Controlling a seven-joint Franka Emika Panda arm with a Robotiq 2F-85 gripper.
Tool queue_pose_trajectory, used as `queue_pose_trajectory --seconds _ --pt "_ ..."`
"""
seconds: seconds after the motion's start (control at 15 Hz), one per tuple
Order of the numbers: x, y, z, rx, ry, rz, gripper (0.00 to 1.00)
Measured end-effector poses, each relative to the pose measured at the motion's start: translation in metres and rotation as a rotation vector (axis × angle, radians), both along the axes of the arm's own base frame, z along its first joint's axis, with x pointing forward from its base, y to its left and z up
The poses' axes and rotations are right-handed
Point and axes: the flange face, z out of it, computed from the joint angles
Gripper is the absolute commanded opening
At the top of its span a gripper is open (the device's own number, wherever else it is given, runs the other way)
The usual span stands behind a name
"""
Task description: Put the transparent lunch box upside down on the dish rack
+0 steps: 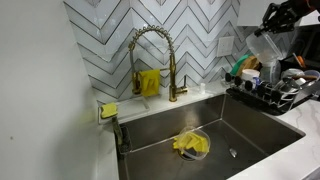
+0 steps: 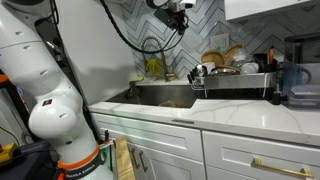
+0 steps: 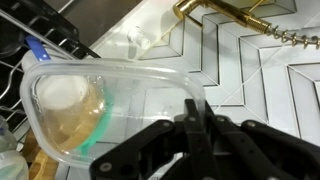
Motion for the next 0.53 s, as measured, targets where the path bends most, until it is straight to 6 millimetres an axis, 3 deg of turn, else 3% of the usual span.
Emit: queue_pose_trajectory --seconds 0.33,0.4,0.53 --pt "0.004 -0.003 -0.005 0.23 -0.113 -0.143 0.02" --pt "0.004 -0.001 -0.01 0.283 -0.122 -0.165 0.07" --pt "0.005 0.001 -0.014 0.283 -0.124 -0.162 0.07"
